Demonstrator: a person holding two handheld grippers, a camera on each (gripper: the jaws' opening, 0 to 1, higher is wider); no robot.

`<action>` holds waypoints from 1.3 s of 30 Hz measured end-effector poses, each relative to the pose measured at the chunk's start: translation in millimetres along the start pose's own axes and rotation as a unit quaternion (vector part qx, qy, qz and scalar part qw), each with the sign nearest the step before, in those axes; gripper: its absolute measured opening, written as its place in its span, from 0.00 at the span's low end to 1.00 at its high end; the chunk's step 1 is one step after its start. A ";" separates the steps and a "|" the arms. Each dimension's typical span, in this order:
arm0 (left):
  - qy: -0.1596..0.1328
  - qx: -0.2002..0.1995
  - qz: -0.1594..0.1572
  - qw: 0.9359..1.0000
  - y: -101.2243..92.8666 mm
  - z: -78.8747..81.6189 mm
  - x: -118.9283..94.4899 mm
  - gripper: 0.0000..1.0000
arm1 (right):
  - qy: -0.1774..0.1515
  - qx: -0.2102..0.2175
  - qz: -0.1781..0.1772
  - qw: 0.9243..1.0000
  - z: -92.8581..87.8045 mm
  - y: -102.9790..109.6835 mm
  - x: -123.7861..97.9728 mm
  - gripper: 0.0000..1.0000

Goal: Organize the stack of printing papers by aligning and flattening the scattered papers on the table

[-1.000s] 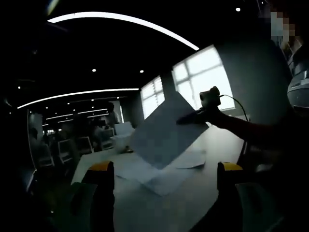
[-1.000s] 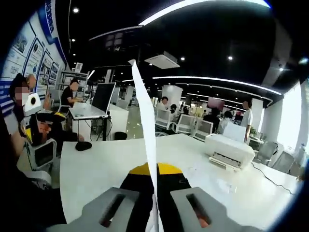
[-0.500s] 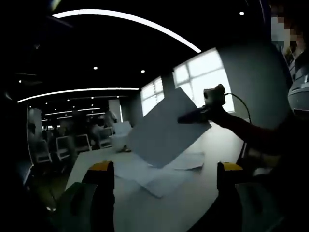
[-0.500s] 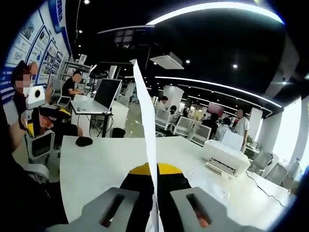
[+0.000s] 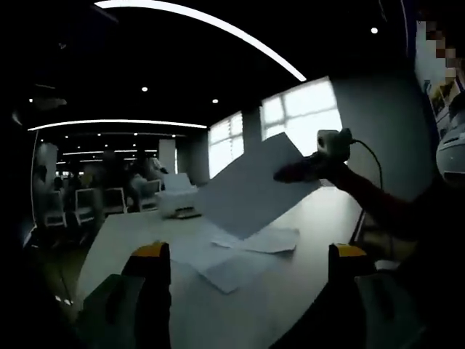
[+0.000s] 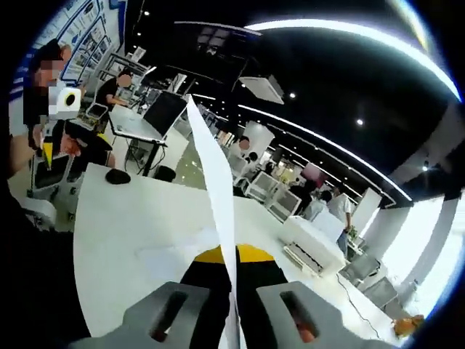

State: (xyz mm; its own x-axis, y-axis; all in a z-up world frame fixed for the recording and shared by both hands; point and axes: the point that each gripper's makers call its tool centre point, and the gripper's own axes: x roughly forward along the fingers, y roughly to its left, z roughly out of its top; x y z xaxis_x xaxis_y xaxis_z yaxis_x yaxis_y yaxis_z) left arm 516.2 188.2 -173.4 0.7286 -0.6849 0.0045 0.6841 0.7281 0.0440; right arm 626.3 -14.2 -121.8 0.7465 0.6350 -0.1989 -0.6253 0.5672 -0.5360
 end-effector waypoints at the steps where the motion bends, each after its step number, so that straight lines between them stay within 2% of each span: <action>1: 0.000 0.001 0.000 1.000 1.2 -0.8 0.8 0.93 | 0.000 -0.005 0.001 1.000 3.1 1.3 -1.3 0.00; 5: -0.001 0.004 0.006 1.000 9.3 -0.9 5.1 0.94 | -0.002 -0.034 0.011 0.999 15.4 7.5 -7.7 0.00; 9: 0.000 0.012 -0.007 1.000 8.0 0.7 9.6 0.97 | -0.012 -0.044 0.030 0.999 24.4 13.6 -14.6 0.00; 14: -0.010 0.018 -0.009 1.000 13.1 7.2 13.8 0.97 | -0.006 -0.063 0.058 0.996 32.9 22.2 -22.0 0.00; 16: -0.018 0.015 -0.010 1.000 16.4 11.0 15.9 0.97 | 0.006 -0.090 0.068 0.994 33.6 25.8 -25.1 0.00; 20: -0.051 -0.036 -0.044 0.997 9.3 21.9 21.6 0.97 | 0.023 -0.118 0.075 0.990 33.7 28.3 -27.0 0.00; 25: -0.049 -0.019 -0.038 0.998 11.0 20.5 27.1 0.97 | 0.037 -0.131 0.110 0.985 34.1 36.0 -27.6 0.00; 30: -0.050 -0.008 -0.037 0.998 12.3 22.3 30.8 0.97 | 0.064 -0.158 0.158 0.973 33.7 49.0 -28.6 0.00; 35: -0.071 0.017 -0.042 0.996 5.1 26.4 39.6 0.97 | 0.049 -0.177 0.170 0.968 55.0 53.8 -27.7 0.00; 39: -0.064 0.021 -0.053 0.996 0.3 27.7 48.5 0.97 | 0.057 -0.199 0.170 0.963 59.1 55.0 -22.7 0.00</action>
State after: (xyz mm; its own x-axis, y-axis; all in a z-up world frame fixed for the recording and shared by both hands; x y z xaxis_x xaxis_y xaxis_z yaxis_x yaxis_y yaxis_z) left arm 550.9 154.4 -145.4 0.6408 -0.7574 0.1257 0.7524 0.6521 0.0934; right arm 561.5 33.6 -98.3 0.5482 0.6743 -0.4947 -0.7177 0.0757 -0.6922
